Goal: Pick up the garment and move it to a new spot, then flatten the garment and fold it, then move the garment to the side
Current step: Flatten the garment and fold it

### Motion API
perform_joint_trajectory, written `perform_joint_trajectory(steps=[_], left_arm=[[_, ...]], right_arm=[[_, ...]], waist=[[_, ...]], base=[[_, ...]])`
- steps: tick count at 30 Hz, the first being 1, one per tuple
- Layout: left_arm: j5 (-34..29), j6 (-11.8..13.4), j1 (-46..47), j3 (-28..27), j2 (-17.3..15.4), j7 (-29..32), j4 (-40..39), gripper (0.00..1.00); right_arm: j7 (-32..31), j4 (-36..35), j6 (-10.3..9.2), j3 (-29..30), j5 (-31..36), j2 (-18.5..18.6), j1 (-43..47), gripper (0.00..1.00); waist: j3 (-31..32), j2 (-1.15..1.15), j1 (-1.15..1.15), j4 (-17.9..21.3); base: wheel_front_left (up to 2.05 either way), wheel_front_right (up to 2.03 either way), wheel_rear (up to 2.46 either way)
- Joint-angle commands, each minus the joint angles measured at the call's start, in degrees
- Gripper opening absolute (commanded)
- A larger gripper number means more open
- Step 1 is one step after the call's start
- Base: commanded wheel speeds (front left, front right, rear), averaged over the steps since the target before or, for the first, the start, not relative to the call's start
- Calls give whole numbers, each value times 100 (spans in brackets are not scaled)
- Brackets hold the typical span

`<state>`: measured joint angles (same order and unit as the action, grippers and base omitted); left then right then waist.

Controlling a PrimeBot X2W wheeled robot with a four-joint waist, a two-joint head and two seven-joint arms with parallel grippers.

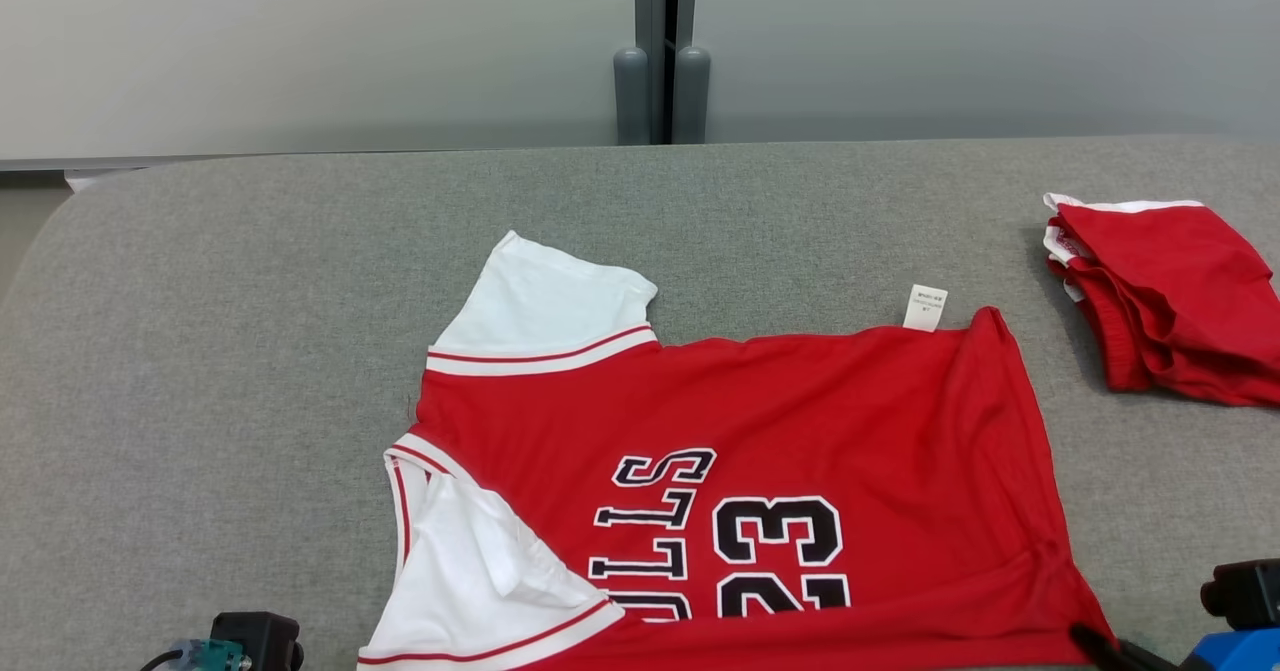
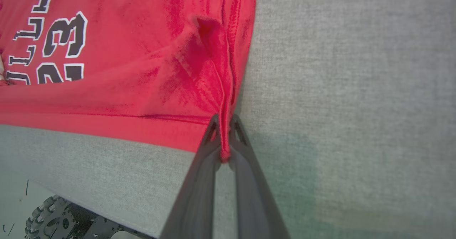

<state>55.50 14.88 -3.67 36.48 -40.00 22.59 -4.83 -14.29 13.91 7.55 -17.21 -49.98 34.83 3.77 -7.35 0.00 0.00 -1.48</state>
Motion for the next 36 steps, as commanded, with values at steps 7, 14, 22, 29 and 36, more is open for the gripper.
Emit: perform_joint_trajectory(steps=[7,14,22,29,36], left_arm=[[80,103,-81,-78,-67,45,-68,100],[-288,49,313,-215,-178,-303,-168,100],[-931,-340,1593,-205,-237,-363,131,100],[-1044,-1153,3274,-54,337,-163,1124,100],[-1021,-1855,4676,165,852,261,2550,100]], right_arm=[[-402,130,-11,318,158,-349,128,100],[-208,-272,-7,497,376,-404,7,100],[563,-308,-7,876,1087,-900,-922,100],[686,495,-6,576,1331,-1250,-2408,100],[564,1587,-6,23,1416,-1475,-3812,100]], waist=[[17,0,0,24],[21,0,0,73],[-194,0,0,207],[-687,0,0,298],[-1110,0,0,401]], base=[[0,0,0],[0,0,0],[0,0,0],[0,0,0],[0,0,0]])
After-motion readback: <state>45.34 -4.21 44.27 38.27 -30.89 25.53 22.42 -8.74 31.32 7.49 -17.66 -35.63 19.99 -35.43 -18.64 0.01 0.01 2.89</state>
